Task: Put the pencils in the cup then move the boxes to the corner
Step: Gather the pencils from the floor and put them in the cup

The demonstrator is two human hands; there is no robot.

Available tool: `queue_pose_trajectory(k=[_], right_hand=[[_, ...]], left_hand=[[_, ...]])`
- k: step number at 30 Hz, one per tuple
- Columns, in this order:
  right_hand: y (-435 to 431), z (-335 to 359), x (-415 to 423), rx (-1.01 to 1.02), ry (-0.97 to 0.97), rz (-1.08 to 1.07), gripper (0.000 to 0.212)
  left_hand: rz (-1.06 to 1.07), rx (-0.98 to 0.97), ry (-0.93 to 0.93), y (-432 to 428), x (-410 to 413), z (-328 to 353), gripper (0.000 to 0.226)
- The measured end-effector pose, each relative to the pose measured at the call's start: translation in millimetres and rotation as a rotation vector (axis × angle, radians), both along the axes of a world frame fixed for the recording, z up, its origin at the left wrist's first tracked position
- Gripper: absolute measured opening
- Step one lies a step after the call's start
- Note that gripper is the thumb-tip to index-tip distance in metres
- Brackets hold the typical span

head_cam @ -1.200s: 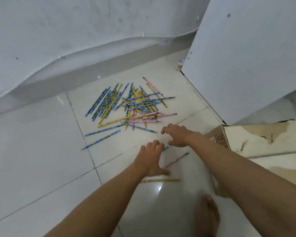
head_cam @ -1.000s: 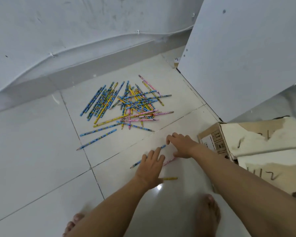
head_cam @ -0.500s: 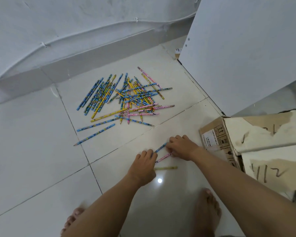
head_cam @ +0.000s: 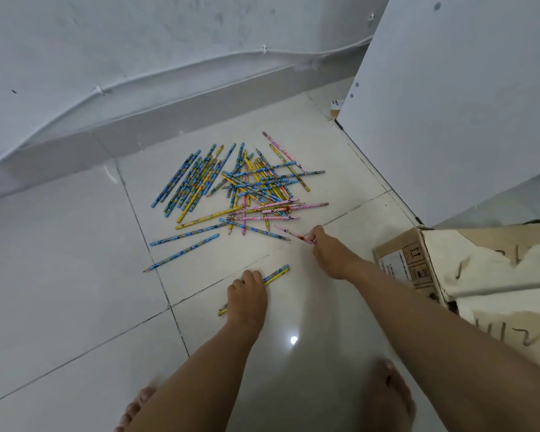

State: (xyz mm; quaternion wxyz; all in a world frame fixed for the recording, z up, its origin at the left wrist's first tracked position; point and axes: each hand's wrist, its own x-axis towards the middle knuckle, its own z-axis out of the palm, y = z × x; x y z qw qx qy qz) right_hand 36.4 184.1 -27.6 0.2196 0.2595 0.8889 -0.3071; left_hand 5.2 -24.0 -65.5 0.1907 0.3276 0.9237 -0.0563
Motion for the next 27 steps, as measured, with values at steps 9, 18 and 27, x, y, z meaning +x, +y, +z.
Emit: queue_pose_trajectory(k=[9,18,27], right_hand=[[-32.9,1.8,-23.0,-0.188,0.088,-0.251,0.02],[-66.3,0.8,-47.6,-0.432,0.15,-0.435,0.047],[-73.0,13.7,-82.9,-0.311,0.232,-0.267,0.035]], left_hand=[[0.061,0.044,0.004,-2.9,-14.6,-5.8,0.024],[0.446,0.636,-0.476,26.6,-57.8,20.4,0.019],[0.387,0.867,-0.595,29.2,-86.4,35.5,0.024]])
